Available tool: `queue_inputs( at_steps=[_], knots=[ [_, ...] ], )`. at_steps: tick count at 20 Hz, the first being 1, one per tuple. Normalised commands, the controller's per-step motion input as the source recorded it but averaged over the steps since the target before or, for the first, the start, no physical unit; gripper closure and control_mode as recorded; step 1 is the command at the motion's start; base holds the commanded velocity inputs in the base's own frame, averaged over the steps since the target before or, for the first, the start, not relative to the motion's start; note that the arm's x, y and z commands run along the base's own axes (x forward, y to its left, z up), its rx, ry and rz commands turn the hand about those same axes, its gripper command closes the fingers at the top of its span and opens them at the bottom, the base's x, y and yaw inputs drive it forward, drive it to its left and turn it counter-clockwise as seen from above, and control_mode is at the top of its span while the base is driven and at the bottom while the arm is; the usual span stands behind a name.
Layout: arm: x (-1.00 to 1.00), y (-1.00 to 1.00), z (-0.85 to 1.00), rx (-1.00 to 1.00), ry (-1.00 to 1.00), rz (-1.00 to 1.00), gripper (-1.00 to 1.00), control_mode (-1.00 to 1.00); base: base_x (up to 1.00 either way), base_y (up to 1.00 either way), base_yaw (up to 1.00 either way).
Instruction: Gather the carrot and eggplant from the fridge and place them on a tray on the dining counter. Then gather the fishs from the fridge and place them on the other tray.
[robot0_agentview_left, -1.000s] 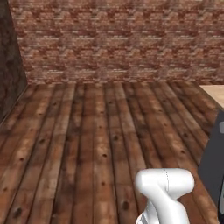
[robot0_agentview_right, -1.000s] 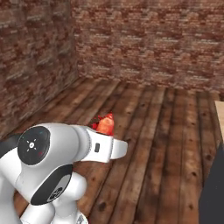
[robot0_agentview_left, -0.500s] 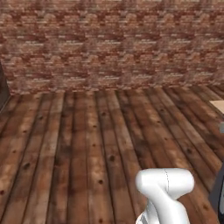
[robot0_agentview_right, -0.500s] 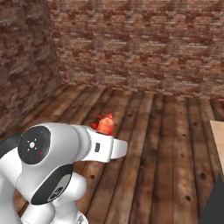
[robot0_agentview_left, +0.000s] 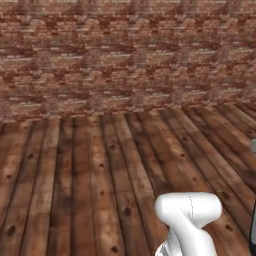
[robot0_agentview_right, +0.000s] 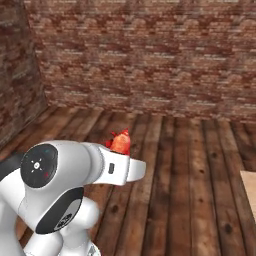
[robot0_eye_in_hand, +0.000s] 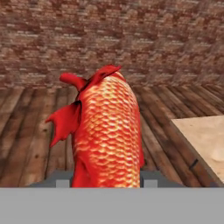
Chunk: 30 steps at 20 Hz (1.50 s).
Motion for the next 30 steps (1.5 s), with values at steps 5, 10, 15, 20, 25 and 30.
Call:
queue_inputs(
  at_steps=[5,10,15,20,25,30],
  knots=[
    [0.00,0.00,0.00,0.00,0.00,0.00,1.00,1.00,1.00,-0.04,-0.17],
    [0.00,0.00,0.00,0.00,0.00,0.00,1.00,1.00,1.00,-0.10,-0.17],
    [0.00,0.00,0.00,0.00,0.00,0.00,1.00,1.00,1.00,-0.16,-0.18],
    [0.00,0.00,0.00,0.00,0.00,0.00,1.00,1.00,1.00,-0.21,-0.20],
    [0.00,0.00,0.00,0.00,0.00,0.00,1.00,1.00,1.00,-0.27,-0.20],
    [0.00,0.00,0.00,0.00,0.00,0.00,1.00,1.00,0.96,-0.30,-0.22]
  ],
)
